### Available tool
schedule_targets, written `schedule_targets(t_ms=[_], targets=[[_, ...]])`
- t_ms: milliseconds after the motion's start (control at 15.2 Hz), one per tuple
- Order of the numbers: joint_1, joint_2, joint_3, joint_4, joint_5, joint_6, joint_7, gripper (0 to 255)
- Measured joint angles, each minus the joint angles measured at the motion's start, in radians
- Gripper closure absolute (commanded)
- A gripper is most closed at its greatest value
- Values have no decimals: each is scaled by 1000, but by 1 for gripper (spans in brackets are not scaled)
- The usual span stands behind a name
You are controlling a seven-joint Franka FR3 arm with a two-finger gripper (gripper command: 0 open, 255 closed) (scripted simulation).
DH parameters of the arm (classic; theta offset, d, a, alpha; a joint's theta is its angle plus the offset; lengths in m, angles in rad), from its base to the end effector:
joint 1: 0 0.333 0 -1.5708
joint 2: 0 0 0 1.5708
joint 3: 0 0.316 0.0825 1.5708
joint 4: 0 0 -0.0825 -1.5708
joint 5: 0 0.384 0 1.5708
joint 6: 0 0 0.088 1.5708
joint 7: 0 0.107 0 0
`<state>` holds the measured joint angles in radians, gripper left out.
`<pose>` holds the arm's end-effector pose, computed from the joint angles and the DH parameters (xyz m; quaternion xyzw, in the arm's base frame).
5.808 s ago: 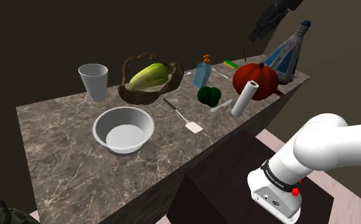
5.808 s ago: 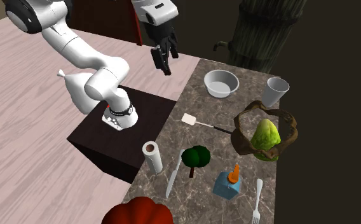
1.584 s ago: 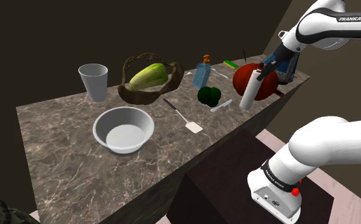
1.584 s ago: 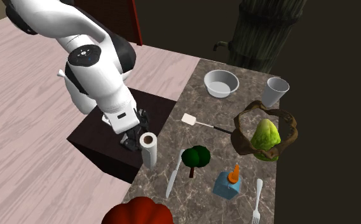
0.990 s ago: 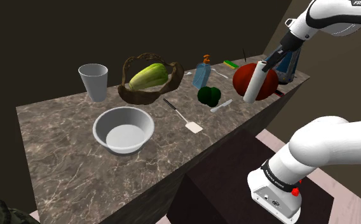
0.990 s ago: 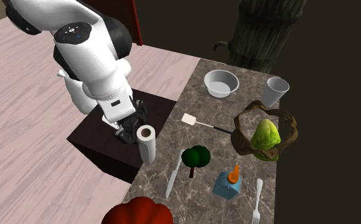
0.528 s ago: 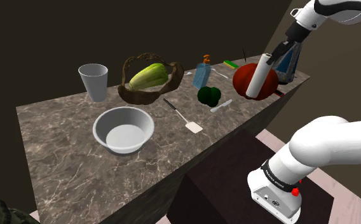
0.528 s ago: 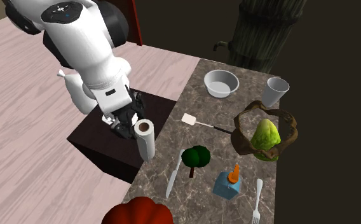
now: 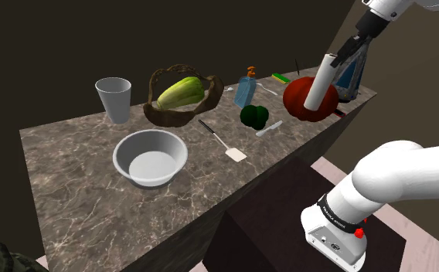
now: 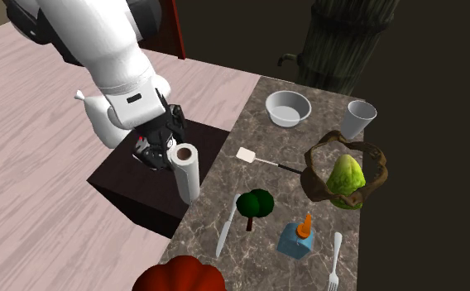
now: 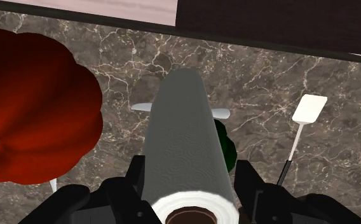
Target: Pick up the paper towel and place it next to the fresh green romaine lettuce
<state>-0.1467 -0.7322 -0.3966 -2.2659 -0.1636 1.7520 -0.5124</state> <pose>0.2784 -0.2324 0.6083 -0.9945 -0.0276 -0.1014 0.0020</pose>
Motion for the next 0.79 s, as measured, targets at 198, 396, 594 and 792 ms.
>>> schedule_targets(t_ms=[198,396,594,792], targets=[[4,9,4,49,5,-40,-2,255],[9,22,8,95,12,-73,-2,255],[15,41,11,148,19,-107,-2,255],[19,52,15,197,24,-145,-3,255]])
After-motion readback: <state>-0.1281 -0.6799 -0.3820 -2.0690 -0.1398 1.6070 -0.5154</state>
